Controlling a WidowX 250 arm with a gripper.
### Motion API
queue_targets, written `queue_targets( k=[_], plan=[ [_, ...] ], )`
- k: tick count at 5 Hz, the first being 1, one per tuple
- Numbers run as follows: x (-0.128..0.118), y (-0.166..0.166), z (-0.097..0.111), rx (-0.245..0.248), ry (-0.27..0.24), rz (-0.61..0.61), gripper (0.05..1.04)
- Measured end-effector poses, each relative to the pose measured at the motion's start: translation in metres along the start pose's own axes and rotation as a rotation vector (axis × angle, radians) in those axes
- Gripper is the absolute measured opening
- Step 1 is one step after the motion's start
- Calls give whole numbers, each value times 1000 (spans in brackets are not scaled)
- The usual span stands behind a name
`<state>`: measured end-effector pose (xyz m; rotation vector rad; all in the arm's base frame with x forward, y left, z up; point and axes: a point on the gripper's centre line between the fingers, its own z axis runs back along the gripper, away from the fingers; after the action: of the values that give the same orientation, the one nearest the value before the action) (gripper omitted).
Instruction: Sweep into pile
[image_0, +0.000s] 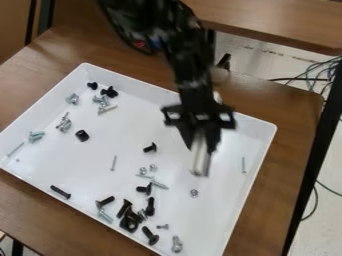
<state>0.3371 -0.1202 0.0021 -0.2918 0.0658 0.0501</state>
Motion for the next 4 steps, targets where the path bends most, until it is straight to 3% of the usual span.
queue_targets(
  k=[1,2,4],
  plan=[
    [-1,-7,-31,11,60,10,355],
    [3,-2,-43,23,82,17,355],
    [7,45,-37,103,82,39,355]
  ],
)
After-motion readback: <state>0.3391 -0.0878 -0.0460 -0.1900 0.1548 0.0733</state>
